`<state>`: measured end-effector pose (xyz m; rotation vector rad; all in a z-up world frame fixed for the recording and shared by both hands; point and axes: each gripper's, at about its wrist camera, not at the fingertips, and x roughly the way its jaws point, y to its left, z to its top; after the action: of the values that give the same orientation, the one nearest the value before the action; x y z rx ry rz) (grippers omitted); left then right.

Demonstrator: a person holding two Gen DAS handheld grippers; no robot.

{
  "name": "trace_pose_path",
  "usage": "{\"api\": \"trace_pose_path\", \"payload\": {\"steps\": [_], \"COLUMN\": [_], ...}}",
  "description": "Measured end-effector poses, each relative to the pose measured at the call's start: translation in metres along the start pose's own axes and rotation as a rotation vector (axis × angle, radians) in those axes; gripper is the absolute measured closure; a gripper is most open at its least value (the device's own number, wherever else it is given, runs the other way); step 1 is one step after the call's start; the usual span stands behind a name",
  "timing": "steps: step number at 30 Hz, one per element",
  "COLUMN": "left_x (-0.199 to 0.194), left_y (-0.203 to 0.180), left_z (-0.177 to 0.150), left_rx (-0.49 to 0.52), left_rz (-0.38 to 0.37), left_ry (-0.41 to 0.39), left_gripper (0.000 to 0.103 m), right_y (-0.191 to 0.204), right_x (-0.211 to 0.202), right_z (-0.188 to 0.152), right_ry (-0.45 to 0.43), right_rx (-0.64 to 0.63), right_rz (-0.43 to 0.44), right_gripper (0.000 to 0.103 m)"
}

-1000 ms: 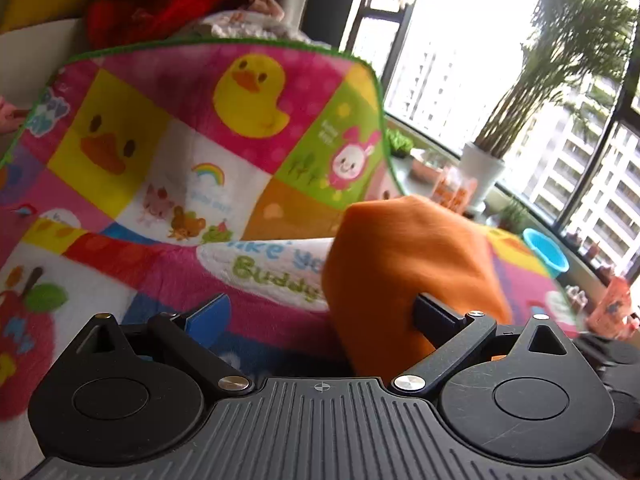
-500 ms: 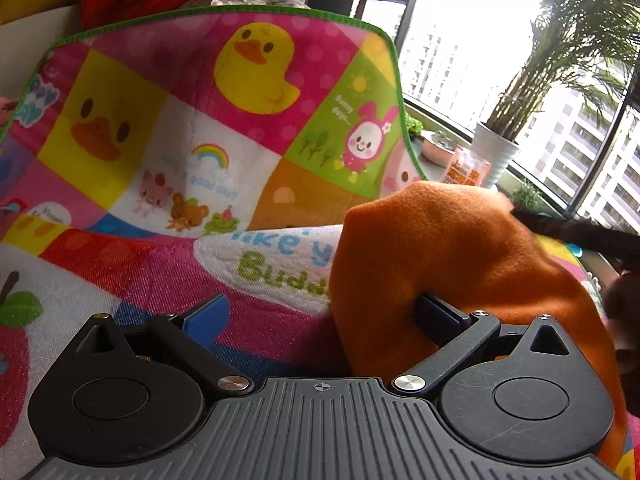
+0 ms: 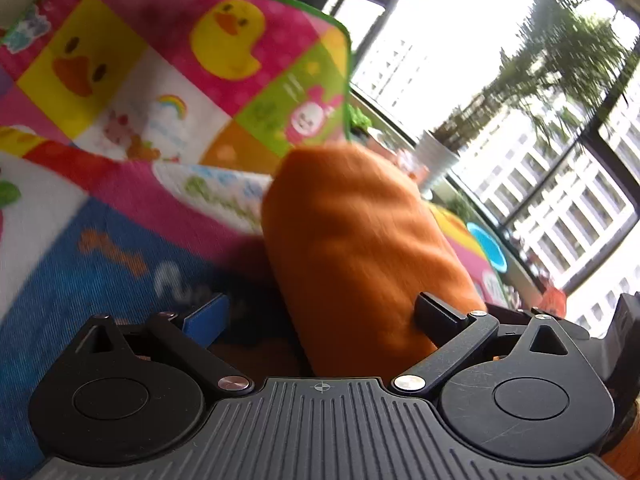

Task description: Fold clothes

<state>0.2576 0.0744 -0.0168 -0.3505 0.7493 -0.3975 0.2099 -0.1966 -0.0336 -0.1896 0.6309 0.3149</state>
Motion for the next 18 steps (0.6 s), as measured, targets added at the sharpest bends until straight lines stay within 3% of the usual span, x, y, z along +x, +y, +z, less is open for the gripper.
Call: {"api": "trace_pose_path", "payload": {"steps": [5,12,18], "left_x": [-0.006,-0.011,-0.011], "left_y": [-0.001,0.012,0.017], "left_z": [-0.01,-0.011,-0.013], "left_rx": [0.007,-0.033,-0.054], "left_rz": [0.024,0.133,0.115], "left_ry": [-0.015,-0.077,-0.079], "left_gripper": [0.001,0.001,0.001], "right_y": [0.011,0.031,0.027], "right_x": [0.002,0.034,0.041], "right_z": [0.004,0.029,0.032], "right_ry": [-0.004,-0.039,-0.034], "right_rx": [-0.01,-0.044,-0.041], "right_rz": [0.029,0.063,0.094], "right_gripper": [0.02,0.02,0.02]}}
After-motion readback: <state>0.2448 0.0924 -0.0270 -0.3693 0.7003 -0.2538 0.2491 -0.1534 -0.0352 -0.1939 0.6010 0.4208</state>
